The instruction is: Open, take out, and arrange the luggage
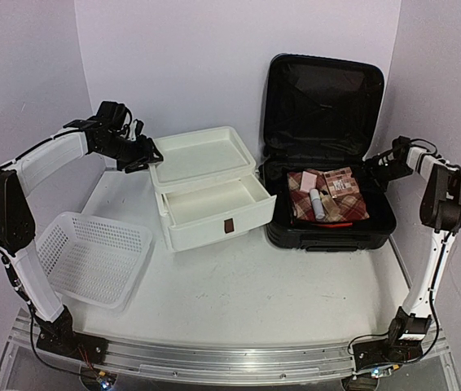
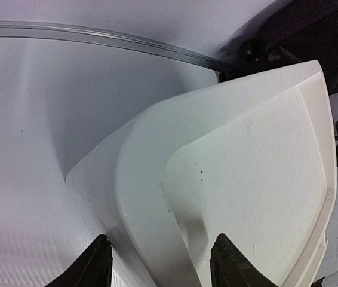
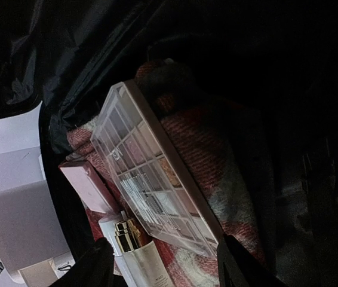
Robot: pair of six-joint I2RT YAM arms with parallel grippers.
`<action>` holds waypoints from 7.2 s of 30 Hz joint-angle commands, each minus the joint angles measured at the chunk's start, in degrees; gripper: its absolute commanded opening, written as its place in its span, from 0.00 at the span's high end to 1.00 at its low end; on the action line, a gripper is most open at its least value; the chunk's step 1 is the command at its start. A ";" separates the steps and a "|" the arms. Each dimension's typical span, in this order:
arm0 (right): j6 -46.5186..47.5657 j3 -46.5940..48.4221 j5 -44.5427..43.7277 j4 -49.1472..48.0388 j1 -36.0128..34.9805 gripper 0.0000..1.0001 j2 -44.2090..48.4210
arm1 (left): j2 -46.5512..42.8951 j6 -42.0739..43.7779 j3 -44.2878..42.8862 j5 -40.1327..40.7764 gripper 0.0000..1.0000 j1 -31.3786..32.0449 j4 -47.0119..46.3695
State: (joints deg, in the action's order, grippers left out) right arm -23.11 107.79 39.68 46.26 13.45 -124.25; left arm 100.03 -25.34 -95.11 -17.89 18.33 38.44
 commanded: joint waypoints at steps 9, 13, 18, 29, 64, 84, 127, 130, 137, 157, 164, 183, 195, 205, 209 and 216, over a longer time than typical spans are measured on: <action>2.83 2.43 3.95 -0.44 -0.36 0.39 -1.30 | 2.45 2.05 0.99 -3.03 0.44 1.18 3.40; 2.21 3.51 6.10 -0.57 -0.36 0.42 -3.01 | 2.54 1.95 0.90 -3.21 0.44 1.18 3.40; 1.97 3.74 6.85 -0.72 -0.44 0.44 -4.00 | 2.37 2.05 0.89 -3.20 0.44 1.18 3.40; 0.54 5.57 11.07 -3.75 -0.61 0.49 -7.56 | 2.19 1.98 0.96 -3.23 0.44 1.19 3.40; -16.69 -0.32 12.82 -18.27 -2.43 1.00 -1.44 | 2.12 2.05 0.91 -3.69 0.44 1.14 3.40; -39.15 -27.60 7.58 -43.64 -4.71 1.00 24.91 | 1.50 1.70 0.89 -4.30 0.44 1.18 3.40; -57.26 -20.98 -23.66 -29.95 -60.55 1.00 27.17 | -0.09 1.00 1.30 -5.00 0.44 1.80 3.06; -56.28 -18.17 -22.65 -28.57 -60.64 1.00 24.96 | -0.10 1.00 1.25 -5.05 0.44 1.83 3.09; -46.82 -4.55 -16.49 -17.87 -60.70 1.00 16.26 | 0.21 0.91 1.26 -5.40 0.44 1.84 2.98; -19.32 9.45 -6.82 -0.38 -60.51 1.00 6.56 | 0.64 0.98 1.35 -5.17 0.44 1.81 2.88; -20.17 11.67 -7.42 -0.33 -60.54 0.98 3.59 | 0.70 0.91 1.35 -5.23 0.44 1.84 2.94; -11.23 20.20 -19.23 13.43 -59.66 0.59 6.13 | 0.41 1.17 1.38 -5.29 0.44 1.80 2.88; -1.45 0.63 -37.29 18.02 -46.18 0.35 24.79 | 0.17 1.66 1.25 -4.90 0.43 1.80 2.88; 6.85 6.59 -44.45 18.65 -34.64 0.13 10.11 | 0.12 1.79 1.27 -5.03 0.43 1.80 2.90; 6.53 16.21 -45.98 18.67 -34.01 0.05 0.00 | 0.25 1.79 1.37 -5.00 0.43 1.80 2.87; 7.18 24.92 -52.13 15.40 -32.59 0.03 -9.51 | 0.86 1.87 1.27 -5.36 0.43 2.06 2.87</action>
State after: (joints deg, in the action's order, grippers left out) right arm -16.71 127.11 -7.86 64.93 -20.38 -132.31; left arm 100.16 -25.34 -95.09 -19.84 18.59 39.22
